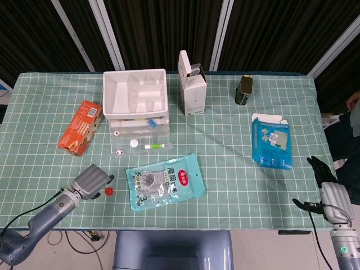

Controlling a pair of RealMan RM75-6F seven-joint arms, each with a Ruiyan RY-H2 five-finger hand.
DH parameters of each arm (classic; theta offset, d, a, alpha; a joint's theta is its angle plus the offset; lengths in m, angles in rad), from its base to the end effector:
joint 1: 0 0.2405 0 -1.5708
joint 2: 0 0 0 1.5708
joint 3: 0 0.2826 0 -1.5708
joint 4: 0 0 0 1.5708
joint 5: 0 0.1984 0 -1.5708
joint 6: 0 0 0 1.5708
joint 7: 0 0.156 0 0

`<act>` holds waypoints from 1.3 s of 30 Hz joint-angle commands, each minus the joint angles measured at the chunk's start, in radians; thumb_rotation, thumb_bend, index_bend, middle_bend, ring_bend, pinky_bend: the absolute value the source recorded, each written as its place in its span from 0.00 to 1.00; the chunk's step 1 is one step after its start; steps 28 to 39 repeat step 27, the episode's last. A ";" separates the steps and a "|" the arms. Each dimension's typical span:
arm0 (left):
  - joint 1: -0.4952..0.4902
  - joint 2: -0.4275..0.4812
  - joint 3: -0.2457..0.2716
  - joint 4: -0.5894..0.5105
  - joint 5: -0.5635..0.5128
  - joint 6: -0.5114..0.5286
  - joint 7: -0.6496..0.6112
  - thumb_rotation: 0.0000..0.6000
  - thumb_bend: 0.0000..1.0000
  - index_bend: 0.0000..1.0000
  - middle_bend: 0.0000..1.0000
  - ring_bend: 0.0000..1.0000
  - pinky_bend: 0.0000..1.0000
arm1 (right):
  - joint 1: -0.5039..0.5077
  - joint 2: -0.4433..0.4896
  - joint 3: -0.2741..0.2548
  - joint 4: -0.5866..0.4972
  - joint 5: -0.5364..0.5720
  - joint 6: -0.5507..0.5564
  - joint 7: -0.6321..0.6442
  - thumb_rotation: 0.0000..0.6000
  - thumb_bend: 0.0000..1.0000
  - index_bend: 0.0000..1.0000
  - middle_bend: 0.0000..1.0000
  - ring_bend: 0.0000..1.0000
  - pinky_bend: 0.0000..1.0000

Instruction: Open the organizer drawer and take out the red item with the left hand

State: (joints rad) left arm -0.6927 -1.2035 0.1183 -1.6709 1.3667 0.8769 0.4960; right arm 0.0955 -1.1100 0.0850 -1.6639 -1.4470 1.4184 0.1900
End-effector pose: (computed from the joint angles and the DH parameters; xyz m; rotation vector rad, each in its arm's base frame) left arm -0.2329 0.2990 0.0498 -2.2622 -0.5548 -0.4658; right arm -0.3267 -0.2035 0.1781 1.2762 -1.1213 1.0504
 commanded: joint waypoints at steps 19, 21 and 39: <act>0.430 -0.082 -0.004 0.045 0.157 0.690 -0.236 1.00 0.07 0.00 0.00 0.00 0.00 | 0.000 -0.014 -0.001 0.023 -0.021 0.021 -0.039 1.00 0.01 0.00 0.00 0.00 0.22; 0.448 -0.084 -0.012 0.041 0.142 0.705 -0.243 1.00 0.07 0.00 0.00 0.00 0.00 | 0.000 -0.017 0.000 0.025 -0.022 0.025 -0.047 1.00 0.01 0.00 0.00 0.00 0.22; 0.473 -0.089 -0.037 0.040 0.111 0.702 -0.247 1.00 0.06 0.00 0.00 0.00 0.00 | -0.003 -0.035 0.003 0.044 -0.039 0.053 -0.085 1.00 0.01 0.00 0.00 0.00 0.21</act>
